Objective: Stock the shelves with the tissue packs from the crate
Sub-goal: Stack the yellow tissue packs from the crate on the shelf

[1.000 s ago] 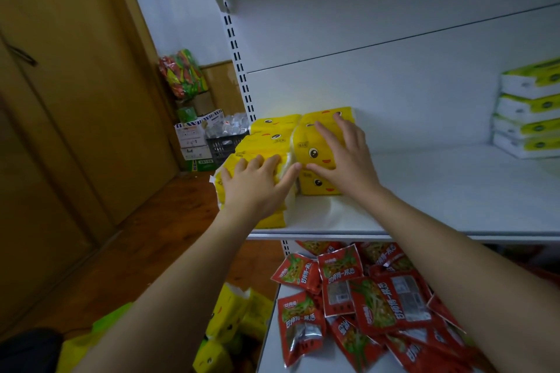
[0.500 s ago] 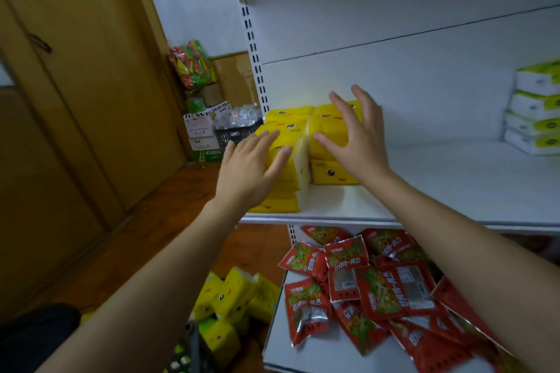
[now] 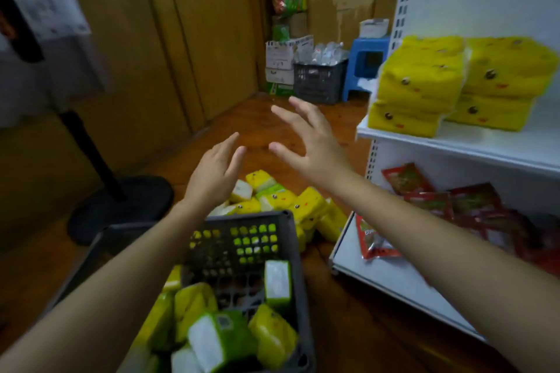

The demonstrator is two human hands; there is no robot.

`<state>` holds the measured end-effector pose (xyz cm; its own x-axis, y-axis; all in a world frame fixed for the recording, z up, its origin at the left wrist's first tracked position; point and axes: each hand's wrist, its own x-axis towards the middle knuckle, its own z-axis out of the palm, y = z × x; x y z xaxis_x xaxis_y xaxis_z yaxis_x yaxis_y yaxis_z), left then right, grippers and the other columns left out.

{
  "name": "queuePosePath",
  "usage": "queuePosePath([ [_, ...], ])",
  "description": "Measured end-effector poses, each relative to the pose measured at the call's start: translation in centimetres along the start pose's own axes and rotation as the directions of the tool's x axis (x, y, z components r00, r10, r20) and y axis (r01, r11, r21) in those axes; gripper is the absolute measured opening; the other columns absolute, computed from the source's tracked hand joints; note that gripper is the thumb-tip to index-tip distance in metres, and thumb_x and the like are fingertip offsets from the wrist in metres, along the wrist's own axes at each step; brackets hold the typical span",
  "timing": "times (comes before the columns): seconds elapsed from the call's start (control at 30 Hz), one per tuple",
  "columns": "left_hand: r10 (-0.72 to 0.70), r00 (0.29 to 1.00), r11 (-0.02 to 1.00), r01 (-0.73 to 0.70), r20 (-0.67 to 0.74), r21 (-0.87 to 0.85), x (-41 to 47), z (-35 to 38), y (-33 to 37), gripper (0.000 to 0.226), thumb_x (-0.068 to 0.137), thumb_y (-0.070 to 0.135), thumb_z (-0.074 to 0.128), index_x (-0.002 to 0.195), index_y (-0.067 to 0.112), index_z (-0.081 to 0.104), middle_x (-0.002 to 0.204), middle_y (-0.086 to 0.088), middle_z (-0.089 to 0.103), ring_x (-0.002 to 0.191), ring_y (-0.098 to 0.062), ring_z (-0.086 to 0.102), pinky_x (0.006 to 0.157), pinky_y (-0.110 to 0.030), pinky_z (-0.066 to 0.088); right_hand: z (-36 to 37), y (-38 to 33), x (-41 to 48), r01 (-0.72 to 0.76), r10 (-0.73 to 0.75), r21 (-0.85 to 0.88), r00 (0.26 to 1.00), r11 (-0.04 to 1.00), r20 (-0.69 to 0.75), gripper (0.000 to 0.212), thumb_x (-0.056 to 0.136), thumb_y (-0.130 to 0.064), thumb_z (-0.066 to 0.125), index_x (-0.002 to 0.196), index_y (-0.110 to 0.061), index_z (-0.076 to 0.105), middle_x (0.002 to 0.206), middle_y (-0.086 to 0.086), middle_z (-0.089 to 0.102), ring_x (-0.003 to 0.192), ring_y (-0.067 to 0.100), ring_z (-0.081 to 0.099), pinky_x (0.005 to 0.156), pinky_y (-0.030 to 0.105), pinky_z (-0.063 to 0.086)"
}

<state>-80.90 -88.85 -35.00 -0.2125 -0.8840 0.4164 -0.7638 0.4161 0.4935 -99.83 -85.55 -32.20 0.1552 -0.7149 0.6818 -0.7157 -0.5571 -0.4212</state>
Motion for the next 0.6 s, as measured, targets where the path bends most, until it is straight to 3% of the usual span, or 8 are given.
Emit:
queuePosePath([
  [0.13, -0.133, 0.971, 0.991, 0.137, 0.197, -0.009, -5.9, -0.7, -9.0, 0.050, 0.099, 0.037, 0.035, 0.144, 0.017, 0.034, 0.146, -0.008, 0.040, 0.136, -0.021, 0.035, 0.108, -0.030, 0.026, 9.6, -3.2, -3.9, -0.214, 0.178, 0.182, 0.965, 0.960, 0.194, 0.057, 0.085, -0.034, 0.062, 0.137, -0.022, 0.043, 0.144, 0.011, 0.032, 0.135, 0.024, 0.032, 0.105, 0.022, 0.022],
  [0.23, -0.207, 0.937, 0.977, 0.212, 0.282, 0.012, -9.2, -1.3, -14.0, 0.045, 0.100, 0.030, 0.037, 0.139, 0.009, 0.042, 0.138, -0.012, 0.048, 0.130, -0.024, 0.043, 0.102, -0.027, 0.030, 15.7, -4.7, -7.0, -0.324, 0.241, 0.168, 0.892, 0.931, 0.383, 0.060, 0.087, -0.033, 0.062, 0.141, -0.024, 0.037, 0.147, 0.008, 0.027, 0.138, 0.020, 0.026, 0.109, 0.024, 0.020],
  [0.37, -0.341, 0.862, 0.938, 0.337, 0.375, 0.079, -11.4, -2.0, -20.1, 0.042, 0.101, 0.032, 0.033, 0.133, 0.009, 0.049, 0.133, -0.013, 0.052, 0.126, -0.027, 0.045, 0.101, -0.034, 0.034, 21.5, -6.0, -9.9, -0.432, 0.310, 0.126, 0.794, 0.893, 0.523, 0.063, 0.087, -0.037, 0.060, 0.143, -0.030, 0.032, 0.147, 0.003, 0.024, 0.138, 0.018, 0.025, 0.109, 0.029, 0.024],
  [0.6, -0.566, 0.651, 0.813, 0.541, 0.506, 0.213, -15.0, -2.9, -26.5, 0.052, 0.100, 0.045, 0.024, 0.146, 0.022, 0.030, 0.151, -0.016, 0.025, 0.142, -0.030, 0.017, 0.114, -0.040, 0.016, 28.4, -8.4, -13.1, -0.647, 0.392, 0.122, 0.589, 0.753, 0.706, 0.071, 0.087, -0.041, 0.059, 0.146, -0.032, 0.021, 0.146, 0.004, 0.022, 0.134, 0.020, 0.031, 0.105, 0.030, 0.029],
])
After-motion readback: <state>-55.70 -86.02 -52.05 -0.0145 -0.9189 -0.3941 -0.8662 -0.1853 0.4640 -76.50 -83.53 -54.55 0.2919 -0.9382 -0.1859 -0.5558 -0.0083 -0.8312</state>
